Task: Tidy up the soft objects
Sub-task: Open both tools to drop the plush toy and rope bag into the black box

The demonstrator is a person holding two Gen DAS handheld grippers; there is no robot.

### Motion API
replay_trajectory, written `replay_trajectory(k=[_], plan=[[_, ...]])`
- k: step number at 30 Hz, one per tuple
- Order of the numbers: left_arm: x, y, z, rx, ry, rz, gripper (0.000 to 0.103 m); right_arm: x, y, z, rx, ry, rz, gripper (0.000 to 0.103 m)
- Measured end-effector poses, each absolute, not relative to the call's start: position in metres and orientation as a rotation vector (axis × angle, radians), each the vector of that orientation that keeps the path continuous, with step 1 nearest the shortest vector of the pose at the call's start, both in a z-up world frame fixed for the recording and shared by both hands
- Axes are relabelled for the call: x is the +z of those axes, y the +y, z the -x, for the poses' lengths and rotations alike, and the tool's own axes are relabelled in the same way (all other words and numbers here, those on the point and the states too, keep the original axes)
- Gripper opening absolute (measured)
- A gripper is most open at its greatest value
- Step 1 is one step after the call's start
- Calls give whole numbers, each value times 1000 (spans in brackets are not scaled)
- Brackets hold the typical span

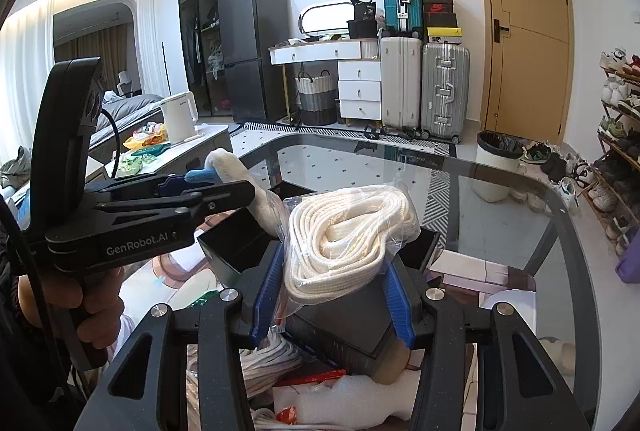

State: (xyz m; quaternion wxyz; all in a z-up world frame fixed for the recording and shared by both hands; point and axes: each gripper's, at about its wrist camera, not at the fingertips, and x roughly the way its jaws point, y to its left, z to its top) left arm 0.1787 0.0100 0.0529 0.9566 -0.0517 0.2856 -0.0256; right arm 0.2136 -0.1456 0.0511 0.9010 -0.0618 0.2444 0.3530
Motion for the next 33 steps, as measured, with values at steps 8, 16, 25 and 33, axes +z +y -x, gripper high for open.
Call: replay_trajectory(k=[8, 16, 25, 33], plan=[[36, 2, -188, -63, 639, 74, 41, 45, -141, -225, 744, 537, 141, 48], [24, -13, -181, -75, 679, -18, 42, 38, -137, -232, 751, 563, 156, 48], [28, -5, -171, -98, 699, 36, 48, 38, -136, -224, 732, 541, 180, 62], [45, -6, -150, -101, 638, 29, 89, 43, -157, -196, 686, 461, 201, 92]])
